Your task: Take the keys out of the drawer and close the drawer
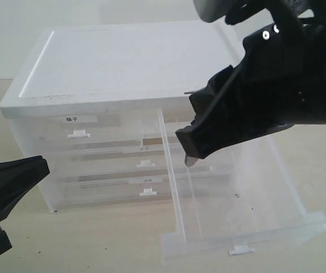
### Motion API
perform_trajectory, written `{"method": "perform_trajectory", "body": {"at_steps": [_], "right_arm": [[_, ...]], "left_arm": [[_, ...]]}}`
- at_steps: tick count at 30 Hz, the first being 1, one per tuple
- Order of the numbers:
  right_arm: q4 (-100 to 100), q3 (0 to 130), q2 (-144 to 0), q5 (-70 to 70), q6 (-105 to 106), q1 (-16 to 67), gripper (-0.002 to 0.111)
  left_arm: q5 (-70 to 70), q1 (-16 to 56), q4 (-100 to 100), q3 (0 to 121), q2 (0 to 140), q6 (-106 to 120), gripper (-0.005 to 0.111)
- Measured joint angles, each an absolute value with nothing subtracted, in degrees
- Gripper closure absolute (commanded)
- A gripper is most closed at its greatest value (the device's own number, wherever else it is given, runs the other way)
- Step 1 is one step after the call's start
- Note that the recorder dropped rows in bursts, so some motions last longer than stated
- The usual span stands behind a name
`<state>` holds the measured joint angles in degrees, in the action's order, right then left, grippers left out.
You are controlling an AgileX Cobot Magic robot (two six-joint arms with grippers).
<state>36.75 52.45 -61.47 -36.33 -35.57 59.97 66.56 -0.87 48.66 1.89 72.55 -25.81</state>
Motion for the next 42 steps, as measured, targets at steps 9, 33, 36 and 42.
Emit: {"method": "perform_trajectory", "body": {"at_steps": [9, 33, 36, 42], "right_arm": [[36.58, 54.87, -59.17, -32.35, -35.57, 61.15, 0.108], [33.23, 55.22, -78.71, -14.35, -35.33, 61.15, 0.108], [33.59, 55.22, -80.75, -15.8, -35.33, 61.15, 0.108], [35.97, 55.22, -83.98, -18.28, -35.33, 61.15, 0.108]], "left_arm": [[66.68, -0.87, 48.66, 1.89, 72.55, -25.81, 0.102], [69.37, -0.87, 48.75, 0.34, 68.77, -25.81, 0.102], [69.37, -0.87, 48.75, 0.34, 68.01, -25.81, 0.102], [69.37, -0.87, 48.88, 0.34, 66.92, -25.81, 0.102]]}}
